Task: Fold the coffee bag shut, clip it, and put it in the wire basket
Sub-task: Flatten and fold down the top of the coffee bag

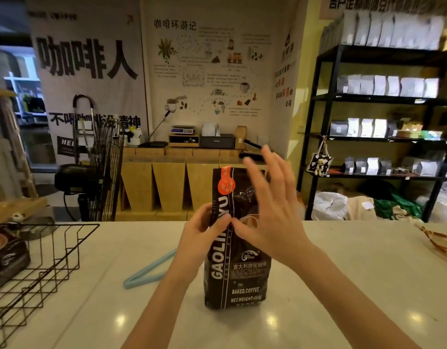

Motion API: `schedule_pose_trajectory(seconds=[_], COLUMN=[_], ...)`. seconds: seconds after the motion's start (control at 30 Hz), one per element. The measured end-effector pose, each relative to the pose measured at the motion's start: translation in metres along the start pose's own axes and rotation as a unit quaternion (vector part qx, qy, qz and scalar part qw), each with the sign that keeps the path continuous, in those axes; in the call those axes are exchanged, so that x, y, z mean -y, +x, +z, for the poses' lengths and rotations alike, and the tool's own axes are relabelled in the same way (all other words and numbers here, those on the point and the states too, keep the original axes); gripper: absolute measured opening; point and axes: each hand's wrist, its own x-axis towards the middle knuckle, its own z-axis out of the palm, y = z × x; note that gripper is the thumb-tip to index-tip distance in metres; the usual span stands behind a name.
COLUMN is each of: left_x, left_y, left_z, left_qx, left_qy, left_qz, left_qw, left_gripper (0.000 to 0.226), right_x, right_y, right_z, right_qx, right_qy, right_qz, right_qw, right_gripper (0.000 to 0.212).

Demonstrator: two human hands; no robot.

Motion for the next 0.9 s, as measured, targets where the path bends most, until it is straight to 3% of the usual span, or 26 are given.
schedule_pose_trajectory(seconds=[0.13,0.23,0.37,0.53,0.7,0.9], left_x=[-0.003,0.000,0.003,0.003,0.003,0.001], left_y=[0.005,0.005,0.008,0.012,0.006,0.000], left_z=[-0.008,-0.010,-0.010,-0.014,-0.013,-0.010], left_qx=[0.001,0.018,0.026,0.028,0.048,0.062], left_qy=[-0.001,0.001,0.019,0.013,-0.012,-0.052], left_qz=[0.016,0.009,0.005,0.001,-0.012,-0.015], left_qw=[1.000,1.000,0.999,1.000,0.999,0.997], left_gripper=[0.018,0.022,0.032,0.025,0.023,0.026], right_x=[0.004,0.000,0.010,0.022,0.020,0.006], right_y=[0.031,0.049,0.081,0.111,0.132,0.138], right_z=[0.007,0.004,-0.010,-0.007,-0.002,0.004], right_qx=[0.102,0.192,0.242,0.402,0.526,0.571], right_qy=[-0.112,-0.165,-0.210,-0.202,-0.031,0.078], right_qz=[-0.220,-0.261,-0.292,-0.276,-0.175,-0.060], right_qw=[0.964,0.932,0.901,0.849,0.832,0.815], right_gripper=[0.055,0.041,0.033,0.033,0.021,0.016])
